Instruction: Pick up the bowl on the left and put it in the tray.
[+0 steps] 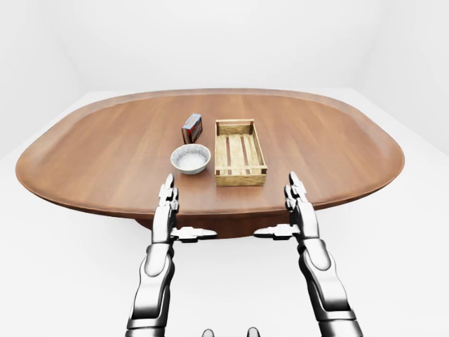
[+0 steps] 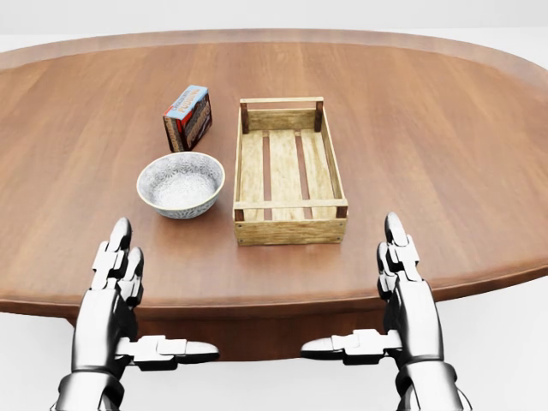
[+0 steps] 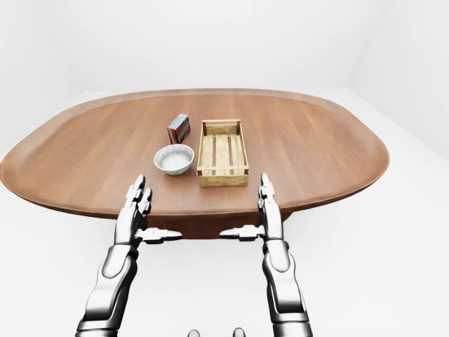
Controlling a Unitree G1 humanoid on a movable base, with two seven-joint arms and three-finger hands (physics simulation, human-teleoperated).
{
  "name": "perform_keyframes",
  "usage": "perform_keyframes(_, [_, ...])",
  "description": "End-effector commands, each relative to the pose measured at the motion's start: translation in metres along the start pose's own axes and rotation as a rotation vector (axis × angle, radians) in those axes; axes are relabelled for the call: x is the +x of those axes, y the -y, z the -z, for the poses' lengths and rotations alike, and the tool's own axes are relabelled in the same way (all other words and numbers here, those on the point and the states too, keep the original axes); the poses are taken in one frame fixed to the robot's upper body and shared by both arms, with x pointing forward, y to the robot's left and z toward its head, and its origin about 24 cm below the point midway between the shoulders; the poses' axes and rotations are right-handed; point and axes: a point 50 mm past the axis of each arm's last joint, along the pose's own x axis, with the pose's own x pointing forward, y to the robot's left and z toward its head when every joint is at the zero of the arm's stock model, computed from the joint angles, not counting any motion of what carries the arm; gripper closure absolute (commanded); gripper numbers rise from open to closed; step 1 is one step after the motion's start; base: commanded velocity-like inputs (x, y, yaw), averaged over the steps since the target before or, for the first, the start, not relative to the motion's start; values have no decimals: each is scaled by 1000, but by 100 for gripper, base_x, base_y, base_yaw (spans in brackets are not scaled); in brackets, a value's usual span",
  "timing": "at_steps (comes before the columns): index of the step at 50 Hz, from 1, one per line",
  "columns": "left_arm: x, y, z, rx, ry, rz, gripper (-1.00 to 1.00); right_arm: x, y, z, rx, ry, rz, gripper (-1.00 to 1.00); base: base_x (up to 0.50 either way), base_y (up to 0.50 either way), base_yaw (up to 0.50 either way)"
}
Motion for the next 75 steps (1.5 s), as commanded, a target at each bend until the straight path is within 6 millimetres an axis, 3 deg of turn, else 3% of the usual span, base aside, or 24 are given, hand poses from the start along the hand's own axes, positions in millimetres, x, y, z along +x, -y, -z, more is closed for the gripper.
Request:
perform_keyframes(1, [-1,-9,-4,-11,28,2,-100,-2,4,-2,-39,1,9,-100,0,0,0])
perform_keyframes(16, [-4,-18,-14,-35,49,-17,-100,-10,5,-10,-56,15,21,-100,0,0,0])
perform_keyframes(27, [-17,-40,-50,-95,169,-69,-100,-15,3,-14,-70,22,18,-100,0,0,0])
perform_keyframes(34, [-12,-52,-57,-116,202,-104,-100,-19,2,-19,-79,33,19,-100,0,0,0])
perform_keyframes(39, [-15,-52,-61,-121,218,-110,-100,-39,-7,-50,-111,160,-3,-100,0,0,0])
perform_keyframes(42, [-14,-53,-59,-120,212,-115,-100,-48,-11,-57,-122,191,-14,-100,0,0,0])
perform_keyframes(43, [-14,-55,-61,-122,220,-121,-100,-62,-14,-72,-131,246,-22,-100,0,0,0])
perform_keyframes(50, [-17,-57,-64,-127,235,-126,-100,-73,-17,-81,-146,281,-31,-100,0,0,0])
perform_keyframes(51, [-25,-72,-81,-162,318,-162,-100,-83,-15,-91,-166,317,-14,-100,0,0,0])
perform_keyframes(75, [-34,-82,-94,-171,380,-192,-100,-84,-15,-92,-167,322,-13,-100,0,0,0])
